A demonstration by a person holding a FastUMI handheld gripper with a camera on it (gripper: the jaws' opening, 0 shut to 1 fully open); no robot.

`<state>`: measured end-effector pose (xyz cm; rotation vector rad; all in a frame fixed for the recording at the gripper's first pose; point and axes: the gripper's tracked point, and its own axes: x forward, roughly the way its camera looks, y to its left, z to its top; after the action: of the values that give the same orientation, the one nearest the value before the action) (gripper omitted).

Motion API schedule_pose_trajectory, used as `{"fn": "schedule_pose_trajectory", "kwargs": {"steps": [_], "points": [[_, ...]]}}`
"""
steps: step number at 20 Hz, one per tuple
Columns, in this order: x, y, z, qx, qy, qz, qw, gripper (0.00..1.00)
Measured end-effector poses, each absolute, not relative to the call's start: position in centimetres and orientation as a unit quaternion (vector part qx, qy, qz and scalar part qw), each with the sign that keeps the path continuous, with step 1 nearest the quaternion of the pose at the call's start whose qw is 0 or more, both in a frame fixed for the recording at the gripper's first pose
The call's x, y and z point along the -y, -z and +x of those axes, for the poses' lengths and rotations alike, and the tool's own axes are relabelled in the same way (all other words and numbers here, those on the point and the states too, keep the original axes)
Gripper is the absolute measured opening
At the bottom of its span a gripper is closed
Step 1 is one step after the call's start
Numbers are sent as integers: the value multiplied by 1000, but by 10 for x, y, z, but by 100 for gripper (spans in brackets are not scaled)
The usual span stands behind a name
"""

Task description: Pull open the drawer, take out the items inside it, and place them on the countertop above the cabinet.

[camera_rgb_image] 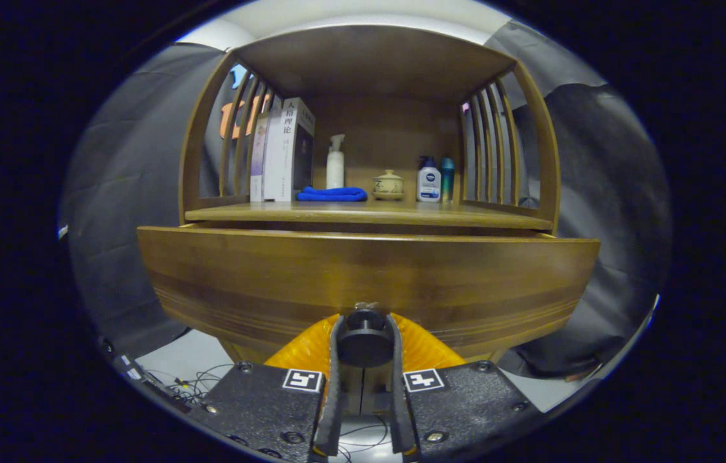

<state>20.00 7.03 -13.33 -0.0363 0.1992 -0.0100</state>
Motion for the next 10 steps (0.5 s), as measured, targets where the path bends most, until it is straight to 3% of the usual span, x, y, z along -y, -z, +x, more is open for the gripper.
{"fn": "schedule_pose_trajectory", "kwargs": {"steps": [10], "points": [[-71,138,151,-103,0,-17,995,33]]}}
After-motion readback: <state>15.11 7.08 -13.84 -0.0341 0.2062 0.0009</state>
